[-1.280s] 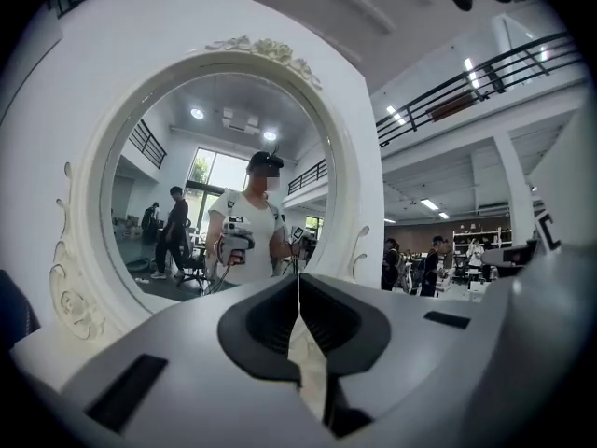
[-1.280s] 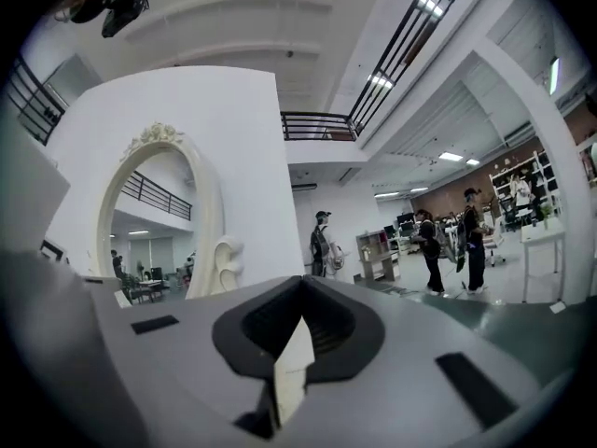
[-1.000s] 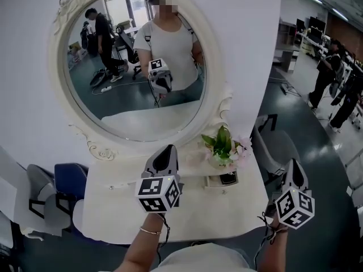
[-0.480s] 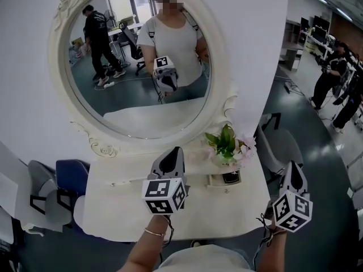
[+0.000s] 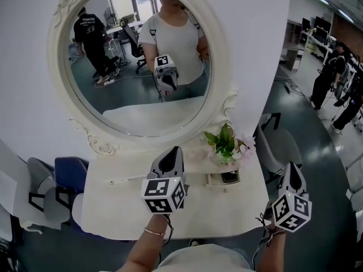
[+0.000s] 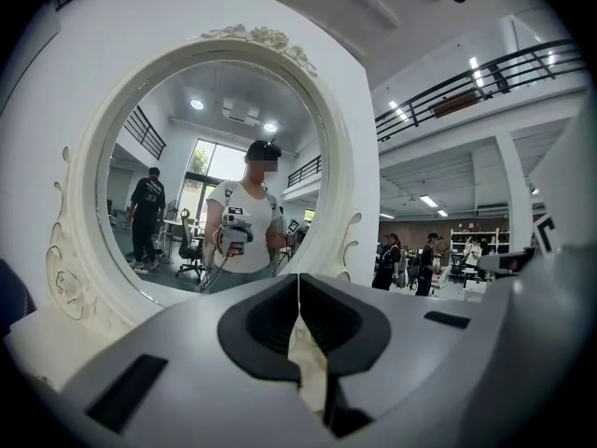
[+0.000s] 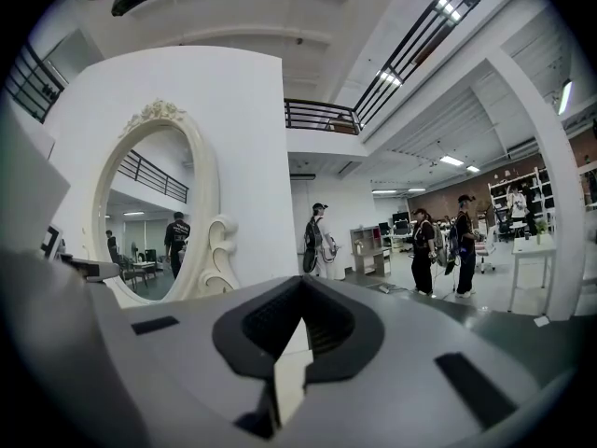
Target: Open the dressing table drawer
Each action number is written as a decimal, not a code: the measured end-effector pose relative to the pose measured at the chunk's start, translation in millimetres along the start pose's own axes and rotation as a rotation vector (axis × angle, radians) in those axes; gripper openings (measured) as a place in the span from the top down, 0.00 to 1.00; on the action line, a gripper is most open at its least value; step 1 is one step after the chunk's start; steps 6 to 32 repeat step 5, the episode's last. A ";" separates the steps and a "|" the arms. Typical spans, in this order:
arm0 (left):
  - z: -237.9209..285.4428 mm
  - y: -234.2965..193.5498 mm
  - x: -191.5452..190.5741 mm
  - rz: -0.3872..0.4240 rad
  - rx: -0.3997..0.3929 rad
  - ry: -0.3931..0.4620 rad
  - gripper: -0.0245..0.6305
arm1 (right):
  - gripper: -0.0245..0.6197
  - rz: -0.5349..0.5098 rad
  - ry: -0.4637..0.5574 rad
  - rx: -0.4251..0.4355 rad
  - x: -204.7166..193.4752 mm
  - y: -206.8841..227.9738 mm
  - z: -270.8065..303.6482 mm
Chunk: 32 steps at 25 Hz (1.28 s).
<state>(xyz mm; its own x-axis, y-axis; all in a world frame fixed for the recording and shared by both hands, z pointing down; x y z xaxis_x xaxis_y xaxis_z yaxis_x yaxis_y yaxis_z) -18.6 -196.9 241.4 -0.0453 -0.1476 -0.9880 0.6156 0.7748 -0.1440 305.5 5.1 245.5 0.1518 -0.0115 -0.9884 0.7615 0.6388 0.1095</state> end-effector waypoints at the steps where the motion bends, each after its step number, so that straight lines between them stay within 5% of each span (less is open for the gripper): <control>1: -0.1 0.1 -0.2 0.000 0.000 0.001 0.93 | 0.96 -0.001 -0.001 0.001 -0.6 -0.1 -0.1; 32: -0.3 0.1 -0.7 0.002 0.002 0.001 0.93 | 0.96 -0.002 -0.007 0.005 -3.1 -0.4 -0.1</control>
Point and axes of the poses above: the fingertips, and each gripper's own axes: z forward along the fingers, y to its right, x out of its top, the point moved 10 cm from there along -z, backward along the fingers, and after that the axes turned 13 degrees about -x, right-handed, at the moved point
